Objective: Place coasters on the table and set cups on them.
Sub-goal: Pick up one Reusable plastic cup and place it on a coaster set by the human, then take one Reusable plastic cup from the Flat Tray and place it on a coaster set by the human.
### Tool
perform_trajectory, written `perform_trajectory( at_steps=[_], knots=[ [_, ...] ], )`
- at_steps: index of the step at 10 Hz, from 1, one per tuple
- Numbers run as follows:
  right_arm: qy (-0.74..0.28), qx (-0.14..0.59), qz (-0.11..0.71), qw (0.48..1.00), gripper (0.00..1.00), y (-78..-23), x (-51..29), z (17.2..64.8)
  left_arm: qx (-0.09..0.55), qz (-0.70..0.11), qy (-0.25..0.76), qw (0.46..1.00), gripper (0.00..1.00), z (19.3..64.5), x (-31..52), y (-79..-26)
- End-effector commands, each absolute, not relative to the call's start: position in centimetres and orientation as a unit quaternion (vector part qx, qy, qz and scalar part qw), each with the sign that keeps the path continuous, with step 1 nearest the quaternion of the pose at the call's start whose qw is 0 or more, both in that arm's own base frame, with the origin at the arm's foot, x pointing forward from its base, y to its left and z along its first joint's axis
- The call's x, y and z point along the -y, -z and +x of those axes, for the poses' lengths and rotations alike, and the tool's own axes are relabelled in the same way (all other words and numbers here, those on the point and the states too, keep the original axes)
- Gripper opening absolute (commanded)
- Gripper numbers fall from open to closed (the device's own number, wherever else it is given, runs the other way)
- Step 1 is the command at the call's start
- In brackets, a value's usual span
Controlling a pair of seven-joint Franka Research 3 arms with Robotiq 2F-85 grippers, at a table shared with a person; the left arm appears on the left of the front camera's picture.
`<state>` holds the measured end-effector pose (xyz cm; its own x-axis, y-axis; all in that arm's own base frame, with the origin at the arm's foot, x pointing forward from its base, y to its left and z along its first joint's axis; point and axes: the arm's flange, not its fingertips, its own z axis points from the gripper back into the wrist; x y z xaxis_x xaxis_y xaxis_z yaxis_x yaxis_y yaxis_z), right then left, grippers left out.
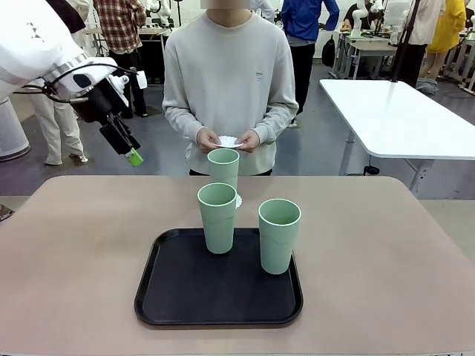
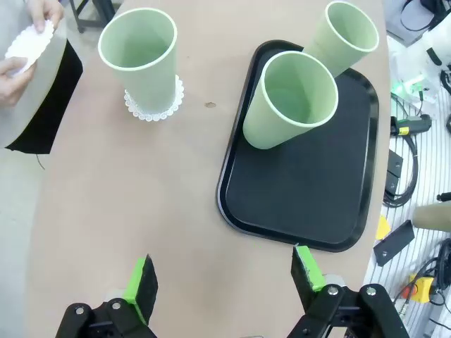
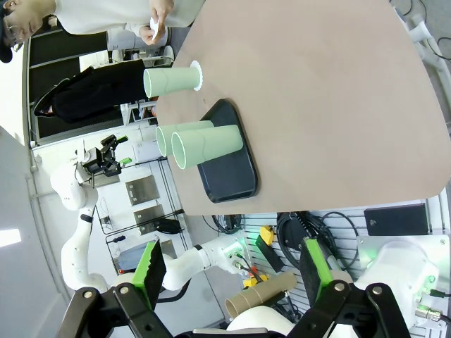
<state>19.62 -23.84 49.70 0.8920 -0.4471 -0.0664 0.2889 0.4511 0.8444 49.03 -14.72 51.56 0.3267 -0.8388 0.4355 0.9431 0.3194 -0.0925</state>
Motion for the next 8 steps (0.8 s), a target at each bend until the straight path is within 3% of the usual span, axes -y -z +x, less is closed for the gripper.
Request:
perform_trajectory(
  at_steps=[1, 8],
  knots=[
    [0.211, 0.087, 0.485, 0.844, 1.00, -49.63, 23.79, 19.58, 0.157, -0.164, 0.562, 0.796, 1.00, 48.90, 14.57, -51.29],
    [0.211, 0.087, 0.485, 0.844, 1.00, -49.63, 23.79, 19.58, 0.157, -0.164, 0.562, 0.796, 1.00, 48.90, 14.57, -51.29]
  ],
)
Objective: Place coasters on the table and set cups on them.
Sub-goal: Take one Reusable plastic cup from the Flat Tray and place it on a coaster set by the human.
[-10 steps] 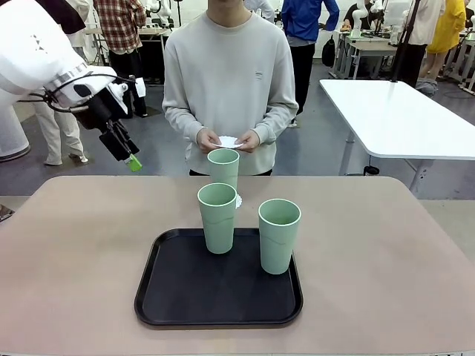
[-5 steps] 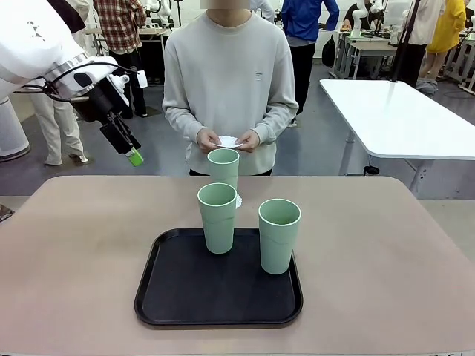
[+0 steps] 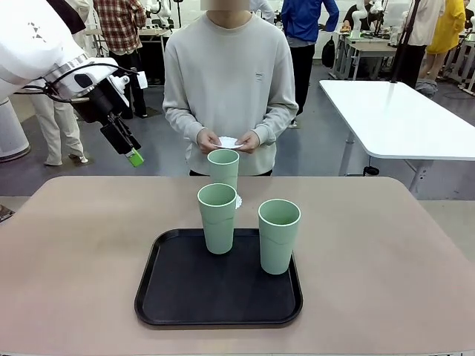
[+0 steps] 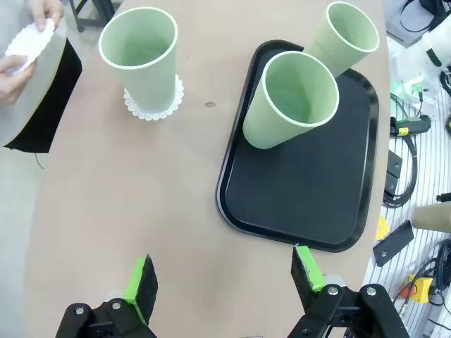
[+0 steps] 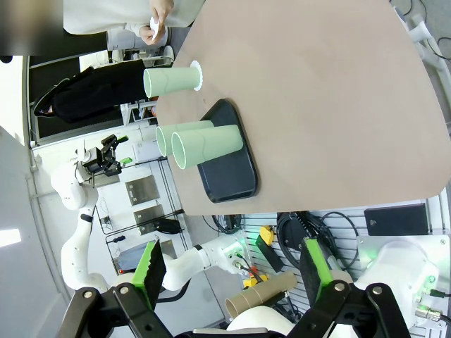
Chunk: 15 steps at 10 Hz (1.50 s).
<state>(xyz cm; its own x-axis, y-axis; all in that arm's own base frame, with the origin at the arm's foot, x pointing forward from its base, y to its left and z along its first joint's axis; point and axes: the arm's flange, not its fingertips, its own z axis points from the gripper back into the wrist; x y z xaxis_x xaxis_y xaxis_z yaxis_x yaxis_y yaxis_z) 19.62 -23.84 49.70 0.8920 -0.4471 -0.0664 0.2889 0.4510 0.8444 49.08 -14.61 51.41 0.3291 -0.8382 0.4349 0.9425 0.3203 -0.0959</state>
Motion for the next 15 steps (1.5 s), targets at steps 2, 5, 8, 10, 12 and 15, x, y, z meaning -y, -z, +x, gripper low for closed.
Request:
perform_trajectory(
  at_steps=[2, 5, 8, 10, 12, 15],
  knots=[
    [0.211, 0.087, 0.485, 0.844, 1.00, -49.6, 23.8, 19.6, 0.142, -0.095, 0.518, 0.838, 1.00, 47.4, 13.9, -53.1],
    [0.211, 0.087, 0.485, 0.844, 1.00, -49.6, 23.8, 19.6, 0.061, -0.052, 0.415, 0.906, 1.00, 43.4, 9.2, -51.6],
    [0.211, 0.087, 0.485, 0.844, 1.00, -49.6, 23.8, 19.6, 0.061, -0.139, 0.341, 0.928, 1.00, 41.6, 5.7, -48.5],
    [0.211, 0.087, 0.485, 0.844, 1.00, -49.6, 23.8, 19.6, 0.054, -0.174, 0.326, 0.928, 1.00, 41.1, 3.5, -46.2],
    [0.211, 0.087, 0.485, 0.844, 1.00, -49.6, 23.8, 19.6, 0.041, -0.150, 0.330, 0.931, 1.00, 41.3, 3.6, -46.4],
    [0.211, 0.087, 0.485, 0.844, 1.00, -49.6, 23.8, 19.6, 0.042, -0.161, 0.329, 0.930, 1.00, 41.2, 3.1, -45.9]
  ],
)
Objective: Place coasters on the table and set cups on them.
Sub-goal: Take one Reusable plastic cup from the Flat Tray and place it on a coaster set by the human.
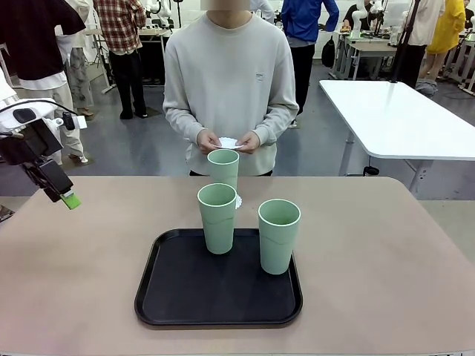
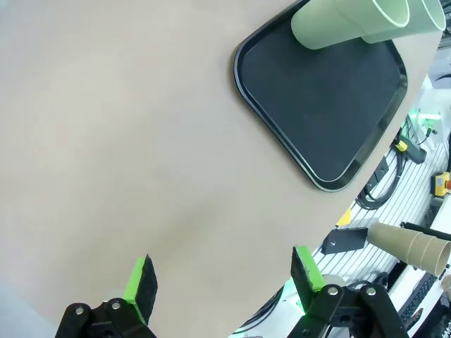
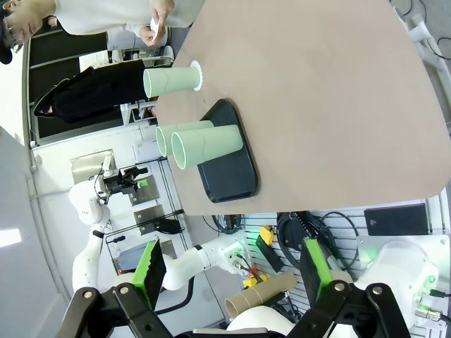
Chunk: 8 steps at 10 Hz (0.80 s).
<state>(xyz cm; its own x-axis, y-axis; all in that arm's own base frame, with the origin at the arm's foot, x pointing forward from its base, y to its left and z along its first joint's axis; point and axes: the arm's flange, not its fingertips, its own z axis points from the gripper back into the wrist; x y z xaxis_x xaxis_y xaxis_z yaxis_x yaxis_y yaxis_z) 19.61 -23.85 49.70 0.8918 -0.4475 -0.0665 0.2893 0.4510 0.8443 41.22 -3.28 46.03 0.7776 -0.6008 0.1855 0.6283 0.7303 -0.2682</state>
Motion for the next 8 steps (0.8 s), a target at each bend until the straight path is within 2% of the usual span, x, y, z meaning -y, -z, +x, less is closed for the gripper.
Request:
perform_trajectory(
  at_steps=[1, 3, 4, 8],
  knots=[
    [0.211, 0.087, 0.485, 0.844, 1.00, -49.6, 23.8, 19.6, 0.048, -0.319, 0.312, 0.894, 1.00, 41.4, 0.7, -46.6],
    [0.211, 0.087, 0.485, 0.844, 1.00, -49.6, 23.8, 19.6, 0.052, -0.459, 0.275, 0.843, 1.00, 40.2, -4.1, -48.5],
    [0.211, 0.087, 0.485, 0.844, 1.00, -49.6, 23.8, 19.6, 0.050, -0.502, 0.261, 0.823, 1.00, 39.6, -6.0, -49.2],
    [0.211, 0.087, 0.485, 0.844, 1.00, -49.6, 23.8, 19.6, 0.059, -0.597, 0.185, 0.779, 1.00, 40.2, -13.7, -46.2]
  ],
)
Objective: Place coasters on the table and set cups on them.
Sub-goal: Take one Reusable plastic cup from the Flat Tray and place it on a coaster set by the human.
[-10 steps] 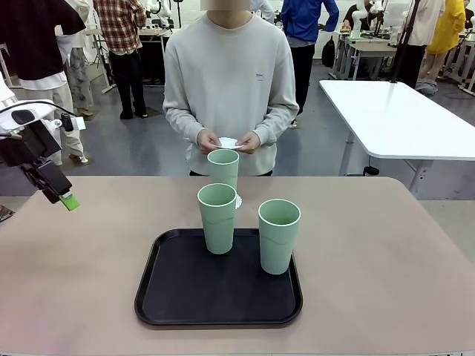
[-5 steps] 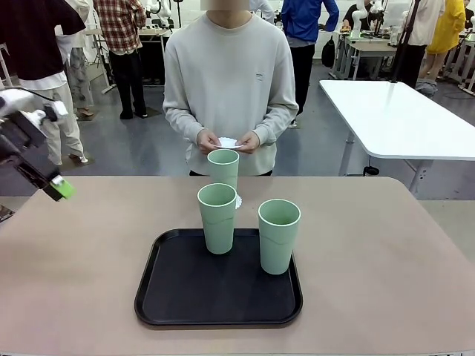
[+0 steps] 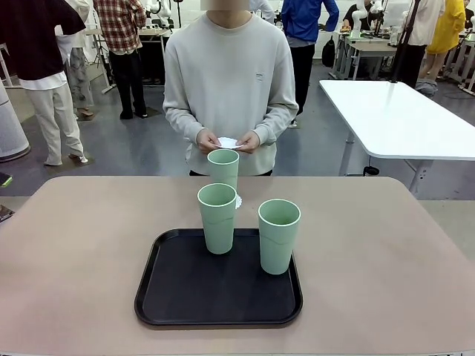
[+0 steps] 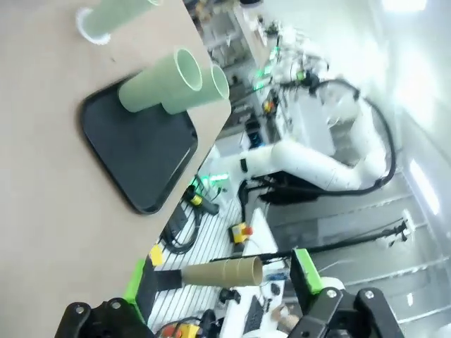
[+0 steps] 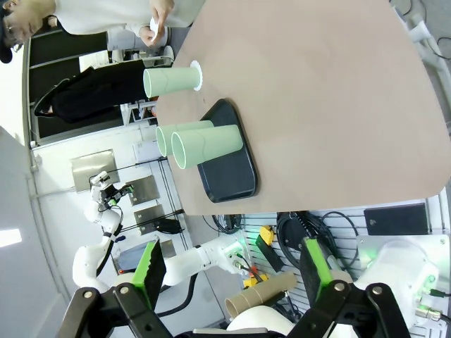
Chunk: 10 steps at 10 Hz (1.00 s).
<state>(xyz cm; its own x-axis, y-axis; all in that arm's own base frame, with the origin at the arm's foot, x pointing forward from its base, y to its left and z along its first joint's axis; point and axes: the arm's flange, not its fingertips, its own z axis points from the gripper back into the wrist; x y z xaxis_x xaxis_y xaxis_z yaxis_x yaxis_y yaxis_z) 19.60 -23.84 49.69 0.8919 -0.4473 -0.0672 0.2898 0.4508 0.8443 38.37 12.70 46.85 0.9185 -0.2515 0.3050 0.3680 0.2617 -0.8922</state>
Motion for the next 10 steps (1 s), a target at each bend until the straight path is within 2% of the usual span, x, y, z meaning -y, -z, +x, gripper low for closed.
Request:
perform_trajectory(
  at_steps=[1, 4, 10],
  knots=[
    [0.211, 0.087, 0.485, 0.844, 1.00, -49.6, 23.8, 19.6, 0.069, -0.593, 0.166, 0.785, 1.00, 40.1, -15.2, -45.2],
    [0.211, 0.087, 0.485, 0.844, 1.00, -49.6, 23.8, 19.6, 0.088, -0.615, 0.132, 0.773, 1.00, 39.6, -18.5, -43.2],
    [0.211, 0.087, 0.485, 0.844, 1.00, -49.6, 23.8, 19.6, 0.125, -0.609, 0.084, 0.779, 1.00, 38.2, -22.7, -42.1]
  ],
)
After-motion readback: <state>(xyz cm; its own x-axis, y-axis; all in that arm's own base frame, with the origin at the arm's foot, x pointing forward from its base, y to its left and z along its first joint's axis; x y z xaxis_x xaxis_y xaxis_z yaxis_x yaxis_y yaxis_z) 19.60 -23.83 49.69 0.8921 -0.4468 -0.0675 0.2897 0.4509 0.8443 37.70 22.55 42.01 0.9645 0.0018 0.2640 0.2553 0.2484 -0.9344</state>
